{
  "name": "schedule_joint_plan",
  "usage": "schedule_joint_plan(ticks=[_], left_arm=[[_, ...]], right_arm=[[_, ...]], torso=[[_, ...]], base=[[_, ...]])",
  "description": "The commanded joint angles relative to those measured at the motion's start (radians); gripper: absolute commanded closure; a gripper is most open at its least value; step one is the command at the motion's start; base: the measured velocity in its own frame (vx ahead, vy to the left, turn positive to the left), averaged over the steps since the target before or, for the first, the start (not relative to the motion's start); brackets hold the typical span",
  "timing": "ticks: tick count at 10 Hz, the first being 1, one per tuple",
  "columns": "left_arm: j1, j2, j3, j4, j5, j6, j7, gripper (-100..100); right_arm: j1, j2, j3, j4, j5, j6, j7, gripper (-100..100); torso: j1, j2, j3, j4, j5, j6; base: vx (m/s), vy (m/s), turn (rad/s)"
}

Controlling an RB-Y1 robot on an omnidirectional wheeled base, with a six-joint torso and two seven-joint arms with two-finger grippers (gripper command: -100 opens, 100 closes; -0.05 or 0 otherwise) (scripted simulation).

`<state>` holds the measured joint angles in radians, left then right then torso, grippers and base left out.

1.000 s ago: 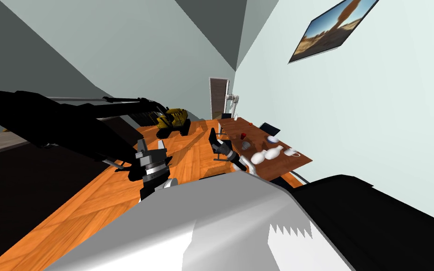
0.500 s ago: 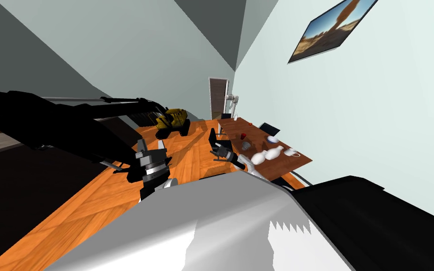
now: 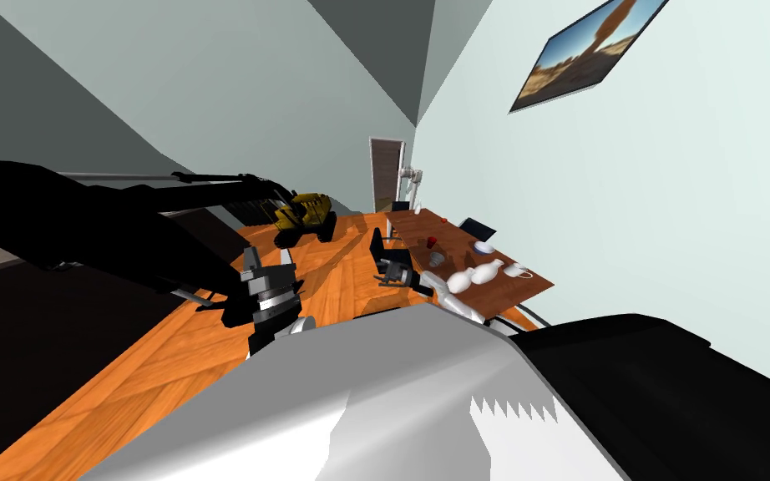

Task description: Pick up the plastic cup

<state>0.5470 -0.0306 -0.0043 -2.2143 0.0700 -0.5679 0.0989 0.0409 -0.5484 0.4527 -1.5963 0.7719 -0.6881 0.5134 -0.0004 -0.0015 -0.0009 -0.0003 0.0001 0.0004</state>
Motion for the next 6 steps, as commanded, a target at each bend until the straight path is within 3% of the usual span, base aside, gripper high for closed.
schedule_joint_plan(ticks=[1, 2, 3, 4, 5, 6], left_arm=[[0.0, 0.0, 0.0, 0.0, 0.0, 0.0, 0.0, 0], [0.0, 0.0, 0.0, 0.0, 0.0, 0.0, 0.0, 0], [0.0, 0.0, 0.0, 0.0, 0.0, 0.0, 0.0, 0], [0.0, 0.0, 0.0, 0.0, 0.0, 0.0, 0.0, 0], [0.0, 0.0, 0.0, 0.0, 0.0, 0.0, 0.0, 0], [0.0, 0.0, 0.0, 0.0, 0.0, 0.0, 0.0, 0]], right_arm=[[-0.037, -0.04, 0.029, 0.05, 0.05, -0.014, 0.036, -100], [-0.037, -0.04, 0.029, 0.057, 0.063, -0.014, 0.036, -100], [-0.076, -0.071, 0.055, 0.102, 0.103, -0.026, 0.066, -100], [-0.076, -0.071, 0.055, 0.107, 0.114, -0.026, 0.066, -100], [-0.116, -0.1, 0.08, 0.149, 0.153, -0.037, 0.095, -100], [-0.116, -0.1, 0.08, 0.156, 0.166, -0.037, 0.095, -100]], torso=[[0.0, 0.0, 0.0, 0.0, 0.0, 0.0], [0.0, 0.0, 0.0, 0.0, 0.0, 0.0], [0.0, 0.0, 0.0, 0.0, 0.0, 0.0], [-0.001, 0.0, 0.0, 0.0, 0.0, 0.0], [0.0, 0.0, 0.0, 0.0, 0.0, 0.0], [-0.001, 0.0, 0.0, 0.0, 0.0, 0.0]], base=[[0.026, -0.004, -0.026], [0.023, -0.002, -0.014], [0.024, -0.005, -0.042], [0.024, -0.004, -0.014], [0.029, -0.004, -0.044], [0.024, -0.005, -0.021]])
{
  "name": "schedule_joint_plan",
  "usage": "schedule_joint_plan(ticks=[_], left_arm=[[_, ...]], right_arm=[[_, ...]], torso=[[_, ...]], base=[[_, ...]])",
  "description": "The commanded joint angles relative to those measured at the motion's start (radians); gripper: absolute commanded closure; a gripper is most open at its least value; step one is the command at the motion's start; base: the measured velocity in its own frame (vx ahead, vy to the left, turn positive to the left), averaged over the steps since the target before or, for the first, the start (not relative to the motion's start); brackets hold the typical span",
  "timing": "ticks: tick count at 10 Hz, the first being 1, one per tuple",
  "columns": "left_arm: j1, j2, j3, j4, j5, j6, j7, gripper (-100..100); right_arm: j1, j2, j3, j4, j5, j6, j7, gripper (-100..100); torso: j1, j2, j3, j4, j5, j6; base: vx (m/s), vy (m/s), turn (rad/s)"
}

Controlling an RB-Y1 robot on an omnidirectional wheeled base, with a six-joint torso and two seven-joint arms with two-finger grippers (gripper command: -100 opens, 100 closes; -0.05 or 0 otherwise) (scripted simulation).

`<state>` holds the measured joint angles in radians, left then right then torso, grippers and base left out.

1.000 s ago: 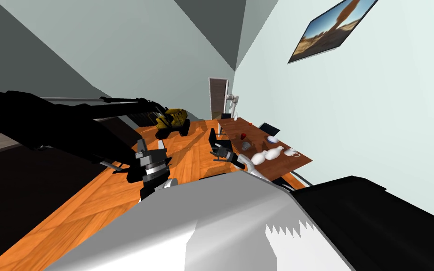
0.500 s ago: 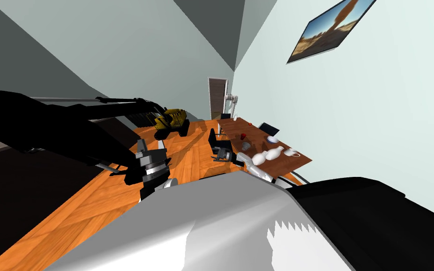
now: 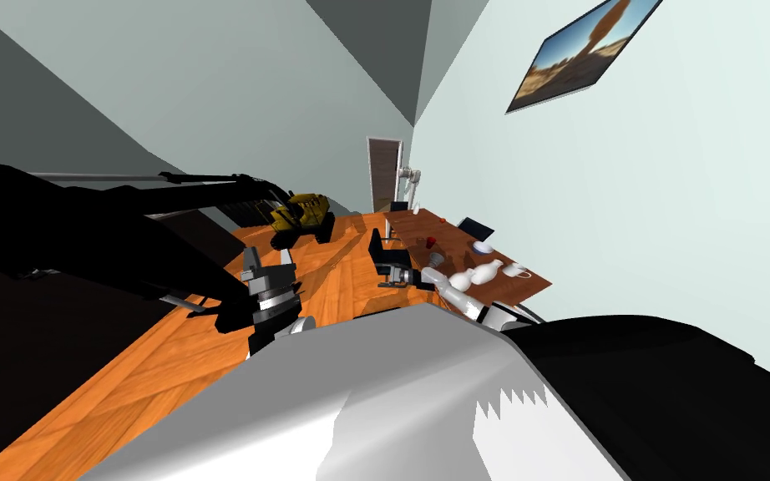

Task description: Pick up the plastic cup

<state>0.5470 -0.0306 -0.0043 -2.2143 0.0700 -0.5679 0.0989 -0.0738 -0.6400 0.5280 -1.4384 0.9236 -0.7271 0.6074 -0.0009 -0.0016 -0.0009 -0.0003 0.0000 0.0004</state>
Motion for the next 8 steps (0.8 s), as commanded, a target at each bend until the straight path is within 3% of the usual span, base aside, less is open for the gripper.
schedule_joint_plan(ticks=[1, 2, 3, 4, 5, 6, 8], left_arm=[[0.0, 0.0, 0.0, 0.0, 0.0, 0.0, 0.0, 0], [0.0, 0.0, 0.0, 0.0, 0.0, 0.0, 0.0, 0], [0.0, 0.0, 0.0, 0.0, 0.0, 0.0, 0.0, 0], [0.0, 0.0, 0.0, 0.0, 0.0, 0.0, 0.0, 0], [0.0, 0.0, 0.0, 0.0, 0.0, 0.0, 0.0, 0], [0.0, 0.0, 0.0, 0.0, 0.0, 0.0, 0.0, 0], [0.0, 0.0, 0.0, 0.0, 0.0, 0.0, 0.0, 0]], right_arm=[[-0.042, -0.038, 0.03, 0.046, 0.05, -0.01, 0.03, -100], [-0.042, -0.038, 0.03, 0.046, 0.064, -0.01, 0.03, -100], [-0.082, -0.065, 0.053, 0.093, 0.101, -0.021, 0.057, -100], [-0.082, -0.065, 0.053, 0.093, 0.113, -0.021, 0.057, -100], [-0.122, -0.092, 0.076, 0.131, 0.152, -0.032, 0.083, -100], [-0.122, -0.092, 0.076, 0.138, 0.161, -0.032, 0.083, -100], [-0.194, -0.143, 0.118, 0.207, 0.233, -0.051, 0.131, -100]], torso=[[0.0, 0.0, 0.0, 0.0, 0.0, 0.0], [-0.001, 0.0, 0.0, 0.0, 0.0, 0.0], [0.0, 0.001, 0.0, 0.0, 0.0, 0.0], [-0.001, 0.001, 0.0, 0.0, 0.0, 0.0], [-0.001, 0.001, 0.001, 0.0, 0.0, 0.0], [-0.001, 0.001, 0.001, 0.0, 0.0, 0.0], [-0.001, 0.001, 0.001, 0.0, 0.0, 0.0]], base=[[0.021, -0.012, -0.051], [0.014, -0.012, -0.026], [0.012, -0.014, -0.05], [0.011, -0.013, -0.029], [0.009, -0.018, -0.059], [0.008, -0.017, -0.043], [0.01, -0.027, -0.096]])
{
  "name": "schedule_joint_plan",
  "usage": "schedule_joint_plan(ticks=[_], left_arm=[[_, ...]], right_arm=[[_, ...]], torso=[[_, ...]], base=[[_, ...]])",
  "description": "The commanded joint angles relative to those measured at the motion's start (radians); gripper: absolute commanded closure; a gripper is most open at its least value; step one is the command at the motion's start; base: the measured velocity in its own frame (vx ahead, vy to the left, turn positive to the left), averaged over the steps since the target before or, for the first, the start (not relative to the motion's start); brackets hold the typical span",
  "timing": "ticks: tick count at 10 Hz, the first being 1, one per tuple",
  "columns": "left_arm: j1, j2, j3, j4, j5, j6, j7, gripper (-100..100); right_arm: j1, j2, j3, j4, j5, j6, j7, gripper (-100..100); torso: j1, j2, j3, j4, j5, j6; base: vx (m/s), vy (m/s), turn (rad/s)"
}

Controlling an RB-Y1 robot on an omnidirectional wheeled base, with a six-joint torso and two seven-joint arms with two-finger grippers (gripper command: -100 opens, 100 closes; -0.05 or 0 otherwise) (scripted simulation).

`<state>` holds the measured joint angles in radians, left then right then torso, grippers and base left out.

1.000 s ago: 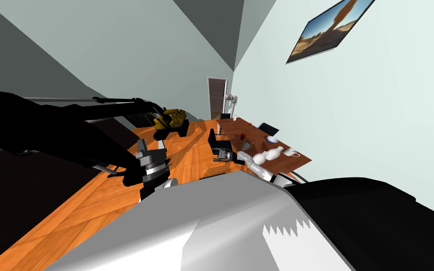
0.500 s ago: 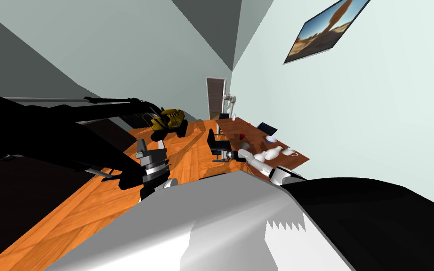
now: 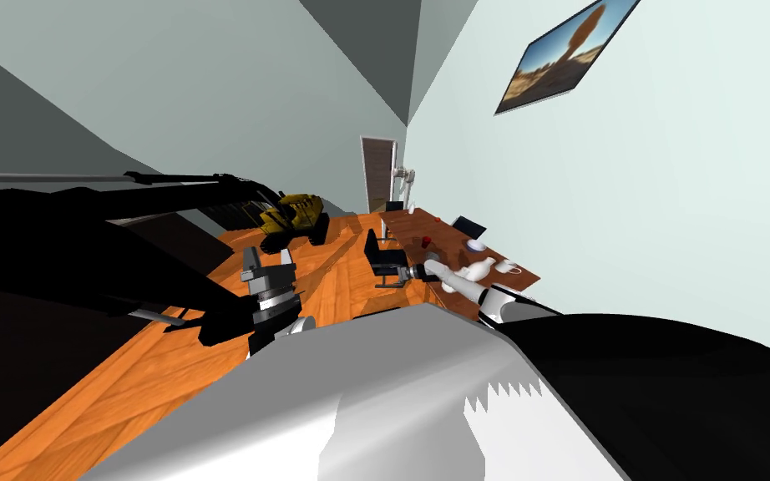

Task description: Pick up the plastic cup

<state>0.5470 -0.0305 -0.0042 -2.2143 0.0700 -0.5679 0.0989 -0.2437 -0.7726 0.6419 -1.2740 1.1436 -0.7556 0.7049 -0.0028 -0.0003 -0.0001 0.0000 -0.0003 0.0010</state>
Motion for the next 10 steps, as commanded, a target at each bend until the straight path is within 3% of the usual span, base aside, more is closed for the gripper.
schedule_joint_plan(ticks=[1, 2, 3, 4, 7, 10], left_arm=[[0.0, 0.0, 0.0, 0.0, 0.0, 0.0, 0.0, 0], [0.0, 0.0, 0.0, 0.0, 0.0, 0.0, 0.0, 0], [0.0, 0.0, 0.0, 0.0, 0.0, 0.0, 0.0, 0], [0.0, 0.0, 0.0, 0.0, 0.0, 0.0, 0.0, 0], [0.0, 0.0, 0.0, 0.0, 0.0, 0.0, 0.0, 0], [0.0, 0.0, 0.0, 0.0, 0.0, 0.0, 0.0, 0]], right_arm=[[-0.031, -0.011, 0.004, 0.05, 0.032, -0.022, 0.034, -100], [-0.069, -0.036, 0.024, 0.085, 0.068, -0.031, 0.055, -100], [-0.069, -0.036, 0.024, 0.099, 0.075, -0.031, 0.055, -100], [-0.105, -0.061, 0.043, 0.125, 0.114, -0.038, 0.075, -100], [-0.14, -0.086, 0.06, 0.171, 0.153, -0.045, 0.092, -100], [-0.229, -0.156, 0.108, 0.263, 0.25, -0.061, 0.132, -100]], torso=[[0.0, 0.0, 0.0, 0.0, 0.0, 0.0], [0.0, 0.0, 0.0, 0.0, 0.0, 0.0], [0.0, -0.001, 0.0, 0.0, 0.0, 0.0], [0.001, 0.0, 0.0, 0.0, 0.0, 0.0], [0.001, 0.0, 0.0, 0.0, 0.0, 0.0], [-0.001, -0.001, -0.001, 0.0, 0.0, 0.0]], base=[[0.012, -0.028, -0.046], [0.021, -0.029, -0.081], [0.016, -0.021, -0.031], [0.012, -0.024, -0.066], [0.013, -0.02, -0.057], [0.041, -0.042, -0.114]])
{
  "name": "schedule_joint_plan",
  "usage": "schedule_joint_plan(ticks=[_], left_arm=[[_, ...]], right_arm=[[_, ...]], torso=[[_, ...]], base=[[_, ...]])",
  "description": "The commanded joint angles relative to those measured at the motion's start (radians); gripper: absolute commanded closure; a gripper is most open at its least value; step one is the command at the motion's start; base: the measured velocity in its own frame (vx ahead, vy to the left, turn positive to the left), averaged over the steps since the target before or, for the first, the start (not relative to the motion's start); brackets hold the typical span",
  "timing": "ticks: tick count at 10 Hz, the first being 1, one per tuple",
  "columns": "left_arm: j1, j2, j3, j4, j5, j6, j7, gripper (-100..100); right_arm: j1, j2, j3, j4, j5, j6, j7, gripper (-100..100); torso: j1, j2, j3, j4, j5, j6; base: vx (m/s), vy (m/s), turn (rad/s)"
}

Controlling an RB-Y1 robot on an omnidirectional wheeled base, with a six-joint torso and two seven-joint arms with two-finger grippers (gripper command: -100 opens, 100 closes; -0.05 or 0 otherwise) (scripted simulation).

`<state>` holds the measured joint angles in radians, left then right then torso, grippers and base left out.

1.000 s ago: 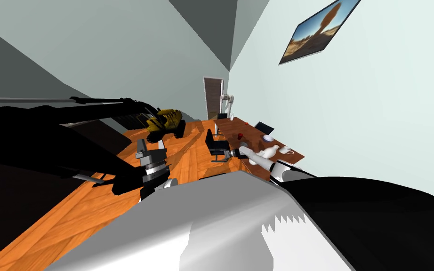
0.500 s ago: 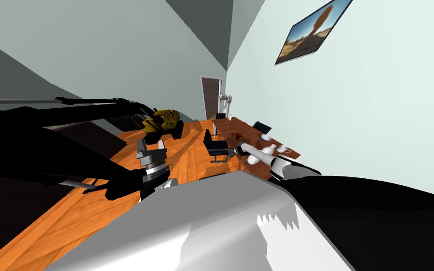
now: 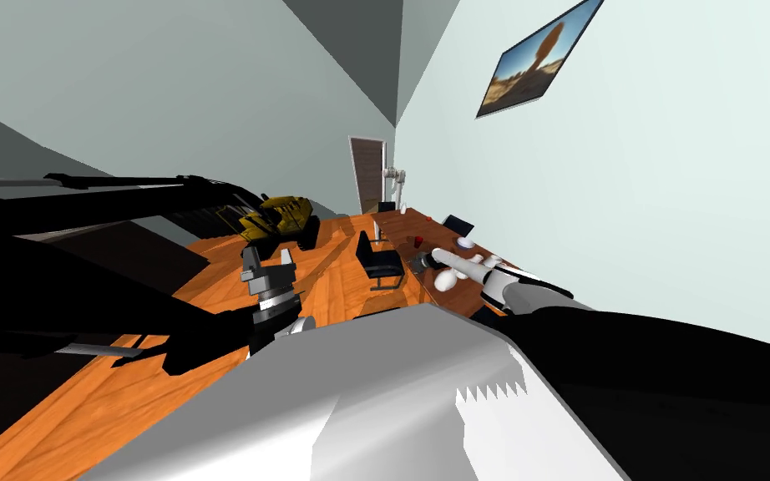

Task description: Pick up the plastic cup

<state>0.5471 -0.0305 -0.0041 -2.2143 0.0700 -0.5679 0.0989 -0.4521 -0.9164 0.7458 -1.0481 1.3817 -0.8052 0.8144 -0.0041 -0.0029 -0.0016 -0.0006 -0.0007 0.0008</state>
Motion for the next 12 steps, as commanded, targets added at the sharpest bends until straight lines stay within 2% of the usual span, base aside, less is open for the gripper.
schedule_joint_plan(ticks=[1, 2, 3, 6, 8, 9, 10, 11, 12], left_arm=[[0.0, 0.0, 0.0, 0.0, 0.0, 0.0, 0.0, 0], [0.0, 0.0, 0.0, 0.0, 0.0, 0.0, 0.0, 0], [0.0, 0.0, 0.0, 0.0, 0.0, 0.0, 0.0, 0], [0.0, 0.0, 0.0, 0.0, 0.0, 0.0, 0.0, 0], [0.0, 0.0, 0.0, 0.0, 0.0, 0.0, 0.0, 0], [0.0, 0.0, 0.0, 0.0, 0.0, 0.0, 0.0, 0], [0.0, 0.0, 0.0, 0.0, 0.0, 0.0, 0.0, 0], [0.0, 0.0, 0.0, 0.0, 0.0, 0.0, 0.0, 0], [0.0, 0.0, 0.0, 0.0, 0.0, 0.0, 0.0, 0]], right_arm=[[-0.021, -0.012, 0.004, 0.037, 0.014, -0.011, 0.023, -100], [-0.045, -0.033, 0.018, 0.063, 0.041, -0.015, 0.032, -100], [-0.045, -0.033, 0.018, 0.063, 0.041, -0.015, 0.032, -100], [-0.096, -0.084, 0.055, 0.125, 0.105, -0.022, 0.051, -100], [-0.11, -0.1, 0.075, 0.15, 0.131, -0.025, 0.056, -100], [-0.11, -0.094, 0.07, 0.143, 0.125, -0.025, 0.049, -100], [-0.111, -0.093, 0.071, 0.147, 0.126, -0.025, 0.053, 0], [-0.093, -0.074, 0.075, 0.158, 0.13, 0.004, 0.057, -100], [-0.083, -0.064, 0.078, 0.163, 0.131, 0.019, 0.06, -100]], torso=[[0.0, 0.0, 0.0, 0.0, 0.0, 0.0], [0.001, 0.001, 0.0, 0.0, 0.0, 0.0], [0.001, 0.001, 0.001, 0.0, 0.0, 0.0], [0.0, 0.0, 0.0, 0.0, 0.0, 0.0], [0.0, -0.002, -0.002, -0.001, 0.0, 0.0], [0.0, -0.002, -0.001, -0.001, 0.0, -0.001], [0.002, 0.001, 0.0, 0.0, 0.0, -0.001], [0.003, 0.003, 0.001, 0.0, 0.0, -0.001], [0.003, 0.002, 0.001, 0.0, 0.0, -0.001]], base=[[0.049, -0.039, -0.026], [0.033, -0.037, -0.07], [0.03, -0.027, -0.04], [0.072, -0.046, -0.086], [0.095, -0.045, -0.058], [0.036, -0.023, -0.005], [0.007, -0.004, 0.003], [0.029, -0.007, 0.034], [0.054, -0.008, 0.047]])
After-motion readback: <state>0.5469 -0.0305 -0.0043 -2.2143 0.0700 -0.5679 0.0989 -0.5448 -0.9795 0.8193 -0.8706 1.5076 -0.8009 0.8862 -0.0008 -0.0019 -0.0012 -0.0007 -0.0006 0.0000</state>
